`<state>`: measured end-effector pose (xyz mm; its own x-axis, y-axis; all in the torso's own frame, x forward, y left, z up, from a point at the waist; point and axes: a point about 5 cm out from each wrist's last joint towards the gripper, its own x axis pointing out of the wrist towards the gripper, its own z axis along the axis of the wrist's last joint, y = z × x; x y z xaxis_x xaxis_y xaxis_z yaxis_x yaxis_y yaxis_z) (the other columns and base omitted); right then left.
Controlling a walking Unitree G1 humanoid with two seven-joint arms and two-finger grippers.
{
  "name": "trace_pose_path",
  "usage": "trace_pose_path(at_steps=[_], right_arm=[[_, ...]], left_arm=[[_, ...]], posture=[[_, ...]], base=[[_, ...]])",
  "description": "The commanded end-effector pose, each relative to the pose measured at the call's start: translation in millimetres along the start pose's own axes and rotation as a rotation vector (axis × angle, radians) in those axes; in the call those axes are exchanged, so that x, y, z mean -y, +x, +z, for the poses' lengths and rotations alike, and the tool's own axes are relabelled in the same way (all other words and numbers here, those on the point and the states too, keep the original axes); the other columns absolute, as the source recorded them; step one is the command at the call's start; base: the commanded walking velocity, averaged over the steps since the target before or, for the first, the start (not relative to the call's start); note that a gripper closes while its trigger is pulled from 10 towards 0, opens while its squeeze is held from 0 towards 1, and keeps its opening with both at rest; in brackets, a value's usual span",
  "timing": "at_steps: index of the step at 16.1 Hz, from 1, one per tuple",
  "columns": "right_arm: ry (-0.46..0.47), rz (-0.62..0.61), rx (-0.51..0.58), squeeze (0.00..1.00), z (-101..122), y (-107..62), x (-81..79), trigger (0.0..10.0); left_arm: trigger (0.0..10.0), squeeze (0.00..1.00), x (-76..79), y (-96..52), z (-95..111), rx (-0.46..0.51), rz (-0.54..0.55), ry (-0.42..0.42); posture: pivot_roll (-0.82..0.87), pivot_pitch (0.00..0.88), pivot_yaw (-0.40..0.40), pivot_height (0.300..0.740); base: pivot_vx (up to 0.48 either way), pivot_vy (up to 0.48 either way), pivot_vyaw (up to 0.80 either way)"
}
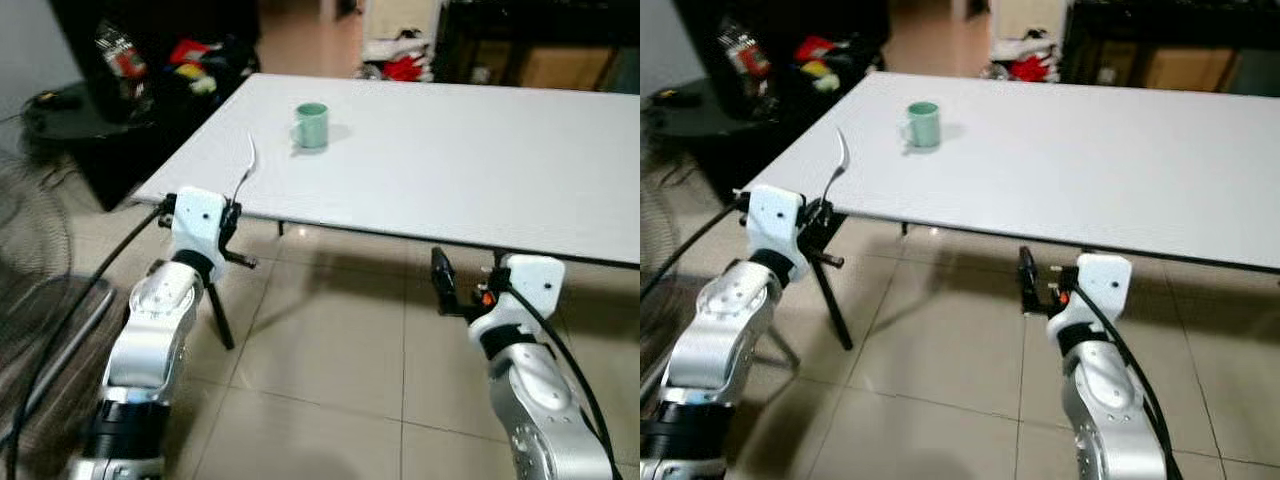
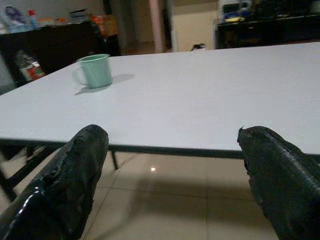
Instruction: Setting the table
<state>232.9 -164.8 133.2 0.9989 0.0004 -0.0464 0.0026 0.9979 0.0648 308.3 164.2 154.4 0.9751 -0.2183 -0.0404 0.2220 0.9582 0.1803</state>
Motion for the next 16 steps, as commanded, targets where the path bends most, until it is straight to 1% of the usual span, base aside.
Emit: trace_pose_path(at_steps=[1,5,8,11,13,16], right_arm=[[-0.001,-0.015,0.017,0.0,4,-0.5,4.7,10.0],[0.052,0.021,0.013,0.0,4,-2.7,1.5,10.0],[0.041,0.027,0.011,0.0,4,-3.7,3.5,10.0],[0.032,0.063,-0.005,0.0,2,-3.7,1.1,10.0],[0.038,0.066,-0.012,0.0,2,-3.8,1.1,10.0],[0.044,0.105,-0.022,0.0,0,-4.7,-2.2,10.0]], left_arm=[[10.0,0.0,6.7,3.0,5,0.015,-0.025,0.004],[10.0,0.0,5.6,4.6,5,0.013,-0.031,0.008],[10.0,0.0,10.4,2.1,-1,0.004,-0.052,0.0],[10.0,0.0,7.3,-1.0,-8,-0.019,-0.038,0.009],[10.0,0.0,6.9,-1.0,-8,-0.019,-0.042,0.022],[10.0,0.0,3.6,-2.9,-9,-0.024,-0.041,0.04]], posture=[[-0.04,0.0,0.07,0.74],[-0.05,0.0,0.072,0.74],[-0.05,0.0,0.064,0.74],[-0.04,0.0,0.056,0.74],[-0.03,0.0,0.046,0.74],[-0.03,0.0,0.038,0.74]], base=[[0.405,0.0,0.0],[0.406,0.0,0.0],[0.394,0.0,0.0],[0.387,0.0,0.0],[0.384,0.0,0.0],[0.376,0.0,-0.75]])
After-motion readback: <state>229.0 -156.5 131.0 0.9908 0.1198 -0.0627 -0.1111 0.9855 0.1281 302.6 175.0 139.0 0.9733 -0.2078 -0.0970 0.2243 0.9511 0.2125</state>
